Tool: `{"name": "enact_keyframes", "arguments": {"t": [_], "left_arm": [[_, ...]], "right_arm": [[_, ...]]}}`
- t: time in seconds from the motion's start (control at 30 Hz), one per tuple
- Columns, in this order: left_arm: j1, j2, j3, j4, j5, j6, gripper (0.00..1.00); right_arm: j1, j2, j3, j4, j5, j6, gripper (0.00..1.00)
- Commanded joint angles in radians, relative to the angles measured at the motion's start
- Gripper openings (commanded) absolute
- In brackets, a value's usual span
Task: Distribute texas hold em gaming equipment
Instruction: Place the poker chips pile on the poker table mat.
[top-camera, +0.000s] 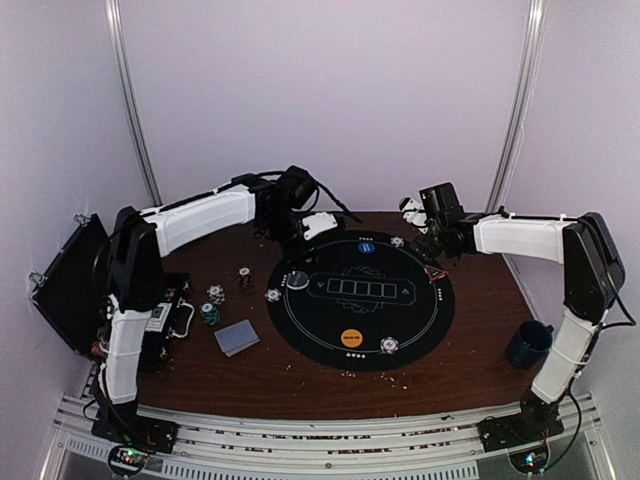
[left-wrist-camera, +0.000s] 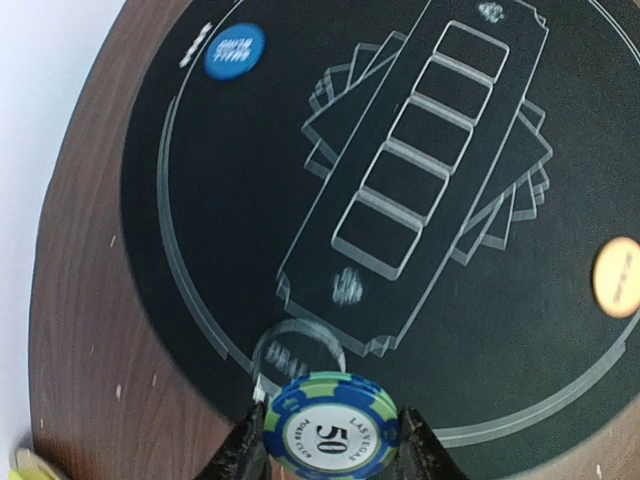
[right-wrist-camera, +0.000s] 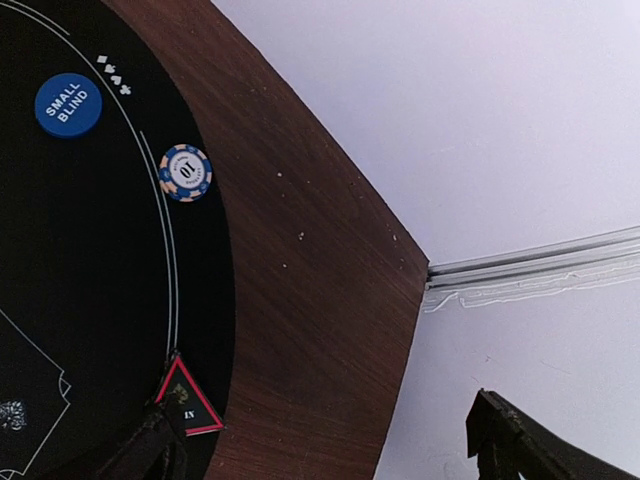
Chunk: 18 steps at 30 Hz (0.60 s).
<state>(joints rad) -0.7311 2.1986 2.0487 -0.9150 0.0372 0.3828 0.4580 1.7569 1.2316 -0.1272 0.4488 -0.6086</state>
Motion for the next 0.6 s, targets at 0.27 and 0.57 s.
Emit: {"name": "enact_keyframes", "arguments": {"t": [0.27, 0.57], "left_arm": [[-0.129, 0.267, 0.237, 0.083, 0.010, -0.061, 0.27], [-0.132, 0.314, 0.197, 0.149, 0.055, -0.098, 0.27]], "right_arm": [[-0.044, -0.042, 0.008, 0.017, 0.027, 0.041, 1.00], [-0.044, -0.047, 0.006, 0.020, 0.024, 0.044, 1.00]]}}
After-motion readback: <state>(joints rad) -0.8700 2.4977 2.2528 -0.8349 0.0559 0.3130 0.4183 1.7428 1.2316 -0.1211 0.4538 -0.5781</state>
